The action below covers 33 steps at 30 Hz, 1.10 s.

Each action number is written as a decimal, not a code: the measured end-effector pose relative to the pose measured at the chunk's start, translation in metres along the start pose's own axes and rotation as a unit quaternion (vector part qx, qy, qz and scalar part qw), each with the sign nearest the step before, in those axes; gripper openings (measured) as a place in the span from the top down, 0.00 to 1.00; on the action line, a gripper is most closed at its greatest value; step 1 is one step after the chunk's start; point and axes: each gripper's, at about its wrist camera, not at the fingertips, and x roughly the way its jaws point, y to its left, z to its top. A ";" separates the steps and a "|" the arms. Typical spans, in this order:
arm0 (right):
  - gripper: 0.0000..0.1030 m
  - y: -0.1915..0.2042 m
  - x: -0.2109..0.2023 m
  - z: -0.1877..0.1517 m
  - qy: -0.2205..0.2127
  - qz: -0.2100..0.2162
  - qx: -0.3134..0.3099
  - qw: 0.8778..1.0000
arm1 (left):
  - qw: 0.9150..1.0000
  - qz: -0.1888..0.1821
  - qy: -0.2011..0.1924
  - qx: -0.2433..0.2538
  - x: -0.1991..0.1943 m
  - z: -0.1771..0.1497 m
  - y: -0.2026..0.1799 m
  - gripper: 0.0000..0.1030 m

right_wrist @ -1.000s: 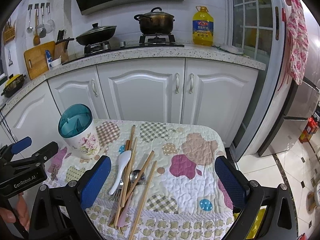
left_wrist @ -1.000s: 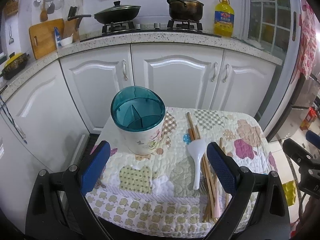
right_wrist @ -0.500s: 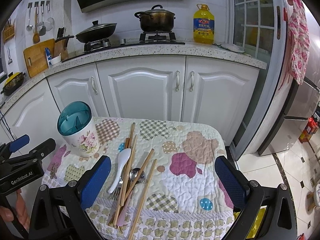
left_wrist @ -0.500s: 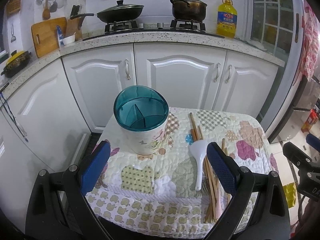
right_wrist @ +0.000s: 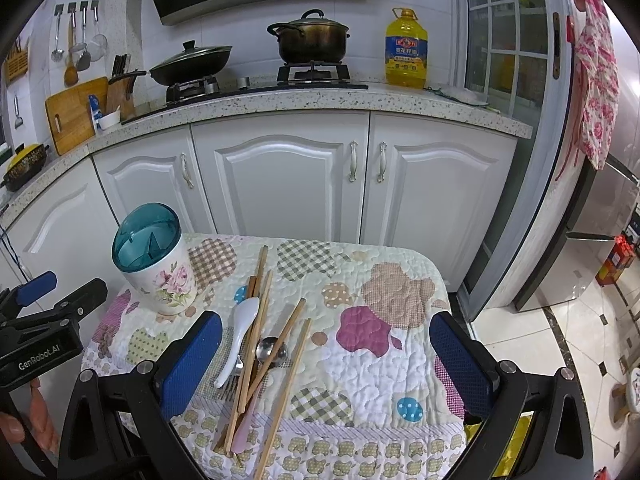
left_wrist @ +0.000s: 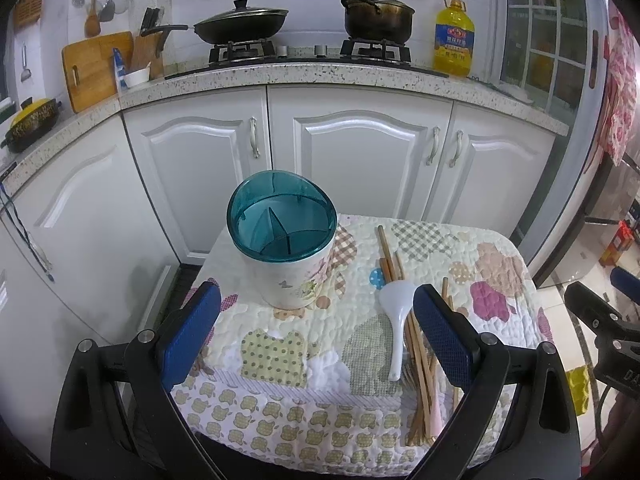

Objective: Organize utensils

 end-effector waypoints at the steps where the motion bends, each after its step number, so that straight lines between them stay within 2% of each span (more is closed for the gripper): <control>1: 0.00 0.000 0.000 0.000 0.000 0.000 -0.001 1.000 | 1.000 -0.001 0.000 0.000 0.000 0.000 0.000 0.05; 33: 0.00 -0.004 0.008 0.002 0.011 -0.006 0.001 1.000 | 0.999 -0.036 0.026 0.003 0.012 -0.005 -0.003 0.05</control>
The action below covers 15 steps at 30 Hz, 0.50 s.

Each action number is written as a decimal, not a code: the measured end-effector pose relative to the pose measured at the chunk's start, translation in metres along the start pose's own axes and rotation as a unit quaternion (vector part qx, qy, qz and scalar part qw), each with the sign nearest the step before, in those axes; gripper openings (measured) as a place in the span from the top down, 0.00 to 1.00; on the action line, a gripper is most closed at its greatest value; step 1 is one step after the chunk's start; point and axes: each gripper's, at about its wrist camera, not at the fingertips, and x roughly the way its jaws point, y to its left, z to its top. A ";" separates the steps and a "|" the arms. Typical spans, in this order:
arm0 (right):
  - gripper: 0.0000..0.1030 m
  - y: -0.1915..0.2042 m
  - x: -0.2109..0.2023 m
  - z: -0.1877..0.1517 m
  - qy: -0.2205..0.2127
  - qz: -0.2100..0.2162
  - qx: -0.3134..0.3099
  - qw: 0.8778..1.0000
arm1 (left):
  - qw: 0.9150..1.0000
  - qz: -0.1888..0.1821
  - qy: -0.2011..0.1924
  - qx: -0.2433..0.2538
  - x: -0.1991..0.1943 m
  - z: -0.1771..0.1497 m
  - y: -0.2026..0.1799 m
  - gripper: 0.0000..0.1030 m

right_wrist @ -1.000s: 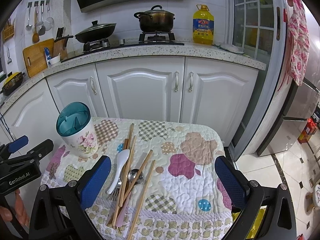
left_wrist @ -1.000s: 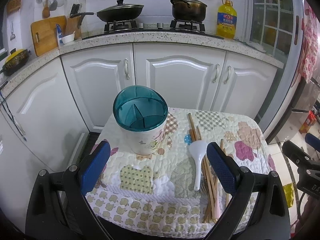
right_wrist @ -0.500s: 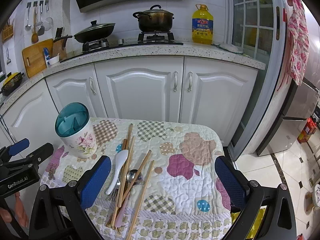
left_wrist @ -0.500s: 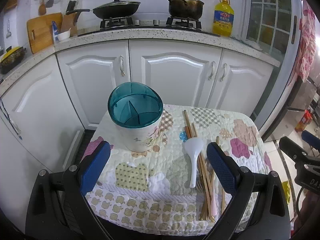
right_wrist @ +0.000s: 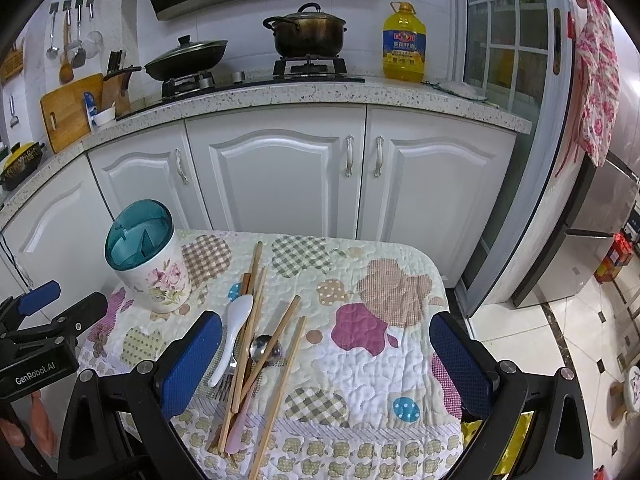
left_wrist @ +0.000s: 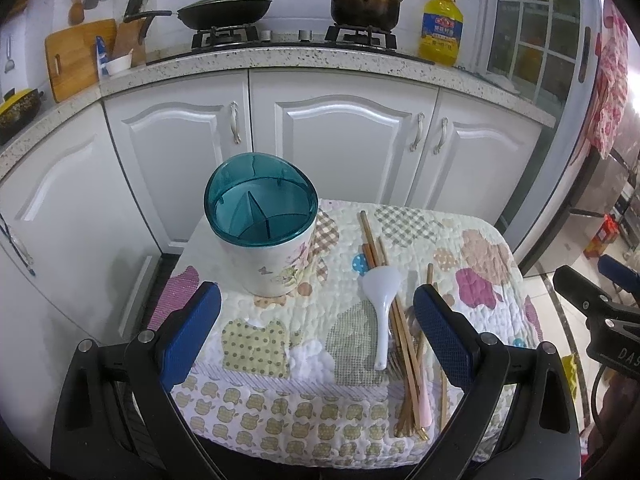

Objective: Organize utensils

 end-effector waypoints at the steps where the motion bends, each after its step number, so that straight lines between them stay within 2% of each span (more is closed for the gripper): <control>1: 0.00 0.000 0.001 0.000 0.001 0.000 0.000 1.000 | 1.000 -0.001 0.001 0.000 0.000 0.000 0.000 0.05; 15: 0.00 -0.001 0.009 -0.001 0.012 -0.002 0.001 1.000 | 1.000 -0.003 0.017 0.006 0.011 -0.005 0.000 0.05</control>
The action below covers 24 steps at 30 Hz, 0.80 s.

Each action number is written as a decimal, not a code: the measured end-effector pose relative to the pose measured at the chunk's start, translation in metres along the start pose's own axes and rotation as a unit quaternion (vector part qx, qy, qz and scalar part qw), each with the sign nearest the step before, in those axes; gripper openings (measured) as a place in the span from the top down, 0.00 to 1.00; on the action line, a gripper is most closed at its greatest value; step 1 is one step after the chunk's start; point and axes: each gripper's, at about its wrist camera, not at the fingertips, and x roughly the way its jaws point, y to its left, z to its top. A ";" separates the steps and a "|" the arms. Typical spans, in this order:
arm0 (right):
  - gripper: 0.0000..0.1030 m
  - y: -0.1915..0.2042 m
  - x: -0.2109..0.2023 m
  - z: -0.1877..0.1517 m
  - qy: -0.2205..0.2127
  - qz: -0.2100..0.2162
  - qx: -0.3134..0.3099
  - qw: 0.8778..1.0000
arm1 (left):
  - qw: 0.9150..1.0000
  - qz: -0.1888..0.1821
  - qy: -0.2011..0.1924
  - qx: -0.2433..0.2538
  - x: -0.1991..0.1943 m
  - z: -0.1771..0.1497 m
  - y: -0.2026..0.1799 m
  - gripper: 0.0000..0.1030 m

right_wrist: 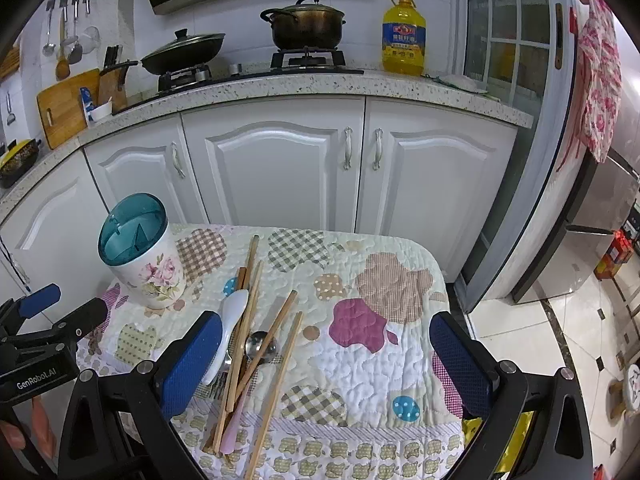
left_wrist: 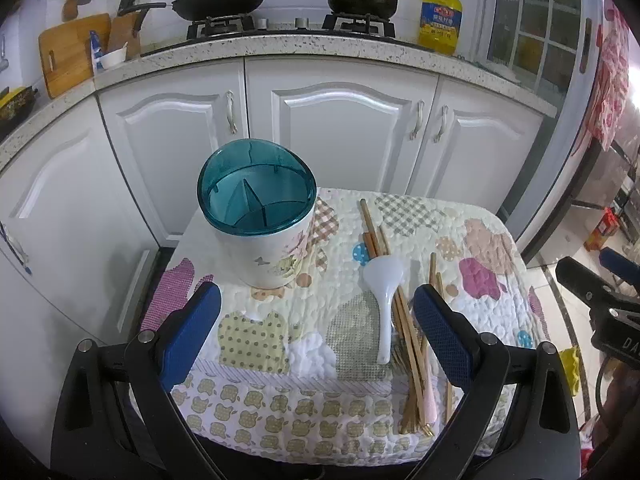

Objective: Organize utensils

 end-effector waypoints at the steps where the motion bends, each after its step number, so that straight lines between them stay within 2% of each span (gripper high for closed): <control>1: 0.00 0.000 0.001 0.000 0.001 0.000 0.000 1.000 | 1.000 0.000 0.001 0.000 0.001 0.000 0.000 0.05; 16: 0.00 -0.007 0.013 -0.004 0.019 0.003 0.010 1.000 | 1.000 -0.001 0.015 0.012 0.015 -0.008 -0.003 0.05; 24: 0.00 -0.010 0.022 -0.008 0.028 0.008 0.011 1.000 | 0.999 -0.021 0.038 0.023 0.033 -0.015 -0.008 0.05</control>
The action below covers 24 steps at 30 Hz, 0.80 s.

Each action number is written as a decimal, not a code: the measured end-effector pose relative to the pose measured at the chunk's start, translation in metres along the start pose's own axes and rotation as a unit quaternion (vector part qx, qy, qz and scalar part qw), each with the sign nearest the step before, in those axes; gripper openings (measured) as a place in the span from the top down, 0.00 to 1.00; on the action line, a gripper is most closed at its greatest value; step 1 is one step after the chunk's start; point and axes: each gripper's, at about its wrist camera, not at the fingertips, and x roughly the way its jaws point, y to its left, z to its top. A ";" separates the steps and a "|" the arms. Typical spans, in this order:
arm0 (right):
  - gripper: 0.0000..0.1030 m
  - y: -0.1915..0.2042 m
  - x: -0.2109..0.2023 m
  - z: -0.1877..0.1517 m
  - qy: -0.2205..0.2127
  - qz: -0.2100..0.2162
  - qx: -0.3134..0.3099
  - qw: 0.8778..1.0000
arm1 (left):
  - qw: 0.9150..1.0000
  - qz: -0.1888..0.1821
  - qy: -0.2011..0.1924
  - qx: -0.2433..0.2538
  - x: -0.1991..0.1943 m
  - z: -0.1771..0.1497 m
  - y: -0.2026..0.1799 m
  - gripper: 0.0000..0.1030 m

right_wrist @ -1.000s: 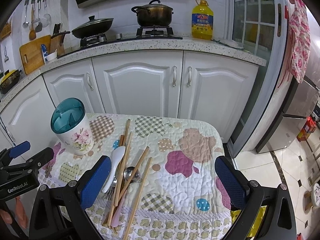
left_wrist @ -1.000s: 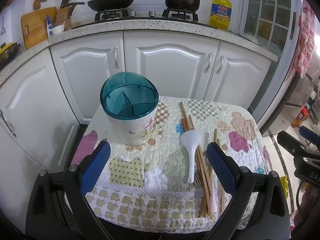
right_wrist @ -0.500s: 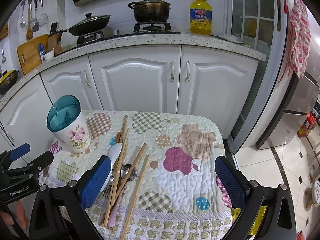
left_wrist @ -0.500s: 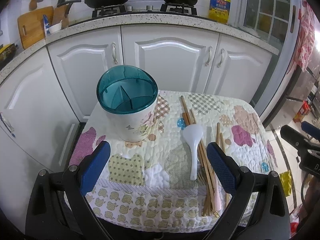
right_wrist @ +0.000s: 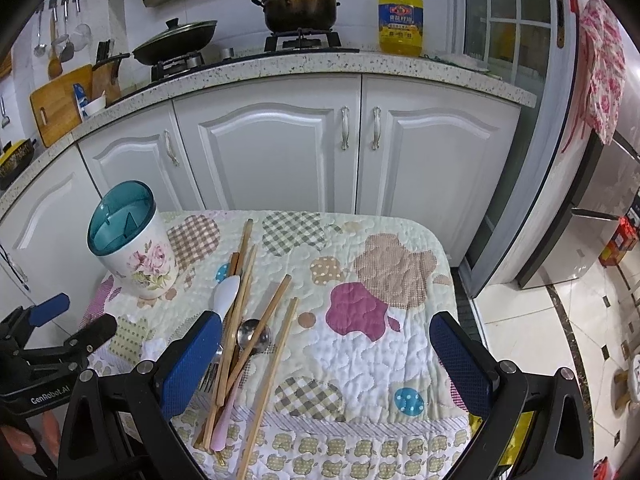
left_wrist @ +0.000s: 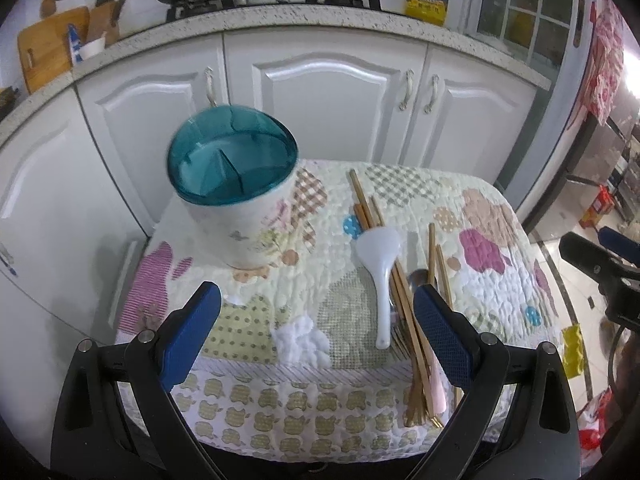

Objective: Organize utensils

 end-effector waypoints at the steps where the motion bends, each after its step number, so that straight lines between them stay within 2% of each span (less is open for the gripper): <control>1: 0.00 0.000 0.003 0.000 0.002 0.003 -0.001 1.000 | 1.000 -0.004 0.004 0.002 0.004 -0.001 -0.001 0.05; 5: 0.00 -0.004 0.020 -0.002 0.017 0.027 -0.005 0.999 | 1.000 -0.016 0.023 0.007 0.022 -0.003 -0.006 0.08; 7: 0.00 -0.007 0.032 -0.004 0.029 0.036 -0.003 0.999 | 0.999 -0.025 0.038 0.008 0.032 -0.002 -0.010 0.18; 8: 0.01 -0.009 0.039 -0.004 0.036 0.039 -0.002 0.999 | 0.998 -0.029 0.046 0.009 0.037 -0.001 -0.012 0.19; 10: 0.06 -0.013 0.050 -0.005 0.045 0.043 0.003 0.998 | 0.998 -0.035 0.052 0.012 0.046 0.002 -0.018 0.20; 15: 0.15 -0.030 0.072 -0.004 0.061 0.066 0.034 0.995 | 0.997 -0.036 0.071 0.018 0.075 0.016 -0.034 0.29; 19: 0.16 -0.038 0.085 0.001 0.072 0.065 0.035 0.995 | 0.995 -0.025 0.094 0.029 0.102 0.025 -0.048 0.36; 24: 0.16 -0.045 0.094 0.006 0.074 0.066 0.030 0.995 | 0.994 -0.015 0.098 0.039 0.117 0.032 -0.056 0.36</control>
